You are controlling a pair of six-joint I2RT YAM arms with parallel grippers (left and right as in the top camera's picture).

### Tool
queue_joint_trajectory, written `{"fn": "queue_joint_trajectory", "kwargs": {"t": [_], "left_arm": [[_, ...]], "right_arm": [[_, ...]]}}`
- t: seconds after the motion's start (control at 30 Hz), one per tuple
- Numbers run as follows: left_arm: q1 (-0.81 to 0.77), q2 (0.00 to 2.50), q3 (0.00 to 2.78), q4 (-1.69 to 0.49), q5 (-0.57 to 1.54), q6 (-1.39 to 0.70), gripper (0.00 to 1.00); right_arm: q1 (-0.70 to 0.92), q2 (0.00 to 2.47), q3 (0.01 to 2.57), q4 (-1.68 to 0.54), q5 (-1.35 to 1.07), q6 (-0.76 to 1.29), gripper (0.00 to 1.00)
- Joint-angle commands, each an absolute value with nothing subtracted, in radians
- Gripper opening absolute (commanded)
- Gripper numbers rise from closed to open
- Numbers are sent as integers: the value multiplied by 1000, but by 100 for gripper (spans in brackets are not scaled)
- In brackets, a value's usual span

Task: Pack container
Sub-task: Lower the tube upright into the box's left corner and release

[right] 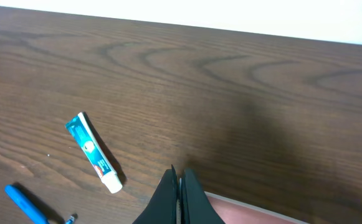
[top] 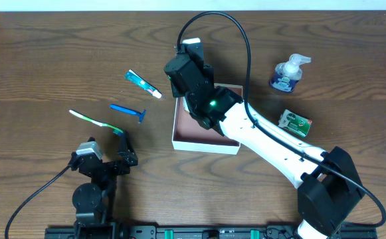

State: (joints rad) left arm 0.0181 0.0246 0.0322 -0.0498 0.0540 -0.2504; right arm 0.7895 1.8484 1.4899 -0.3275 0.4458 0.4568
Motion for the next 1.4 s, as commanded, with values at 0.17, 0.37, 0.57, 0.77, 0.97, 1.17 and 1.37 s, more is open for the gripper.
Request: {"fn": "queue_joint_trajectory", "kwargs": {"t": [0.17,0.37,0.57,0.77,0.97,1.17,1.37], "left_arm": [[23,23,4,-65,64,-248,98],[23,23,4,-65,64,-248,98],[23,23,4,-65,64,-248,98],[23,23,4,-65,64,-248,98],[23,23,4,-65,64,-248,98],[23,23,4,-65,64,-248,98],[23,23,4,-65,64,-248,98]], "right_arm": [[804,1851,1498,-353,460,593,1],[804,1851,1498,-364,475,672,1],[804,1851,1498,-378,475,729,1],[804,1851,1498,-378,475,733,4],[804,1850,1500,-368,466,697,54],[804,1812,1520,-367,421,629,65],[804,1706,1524,-394,411,580,74]]}}
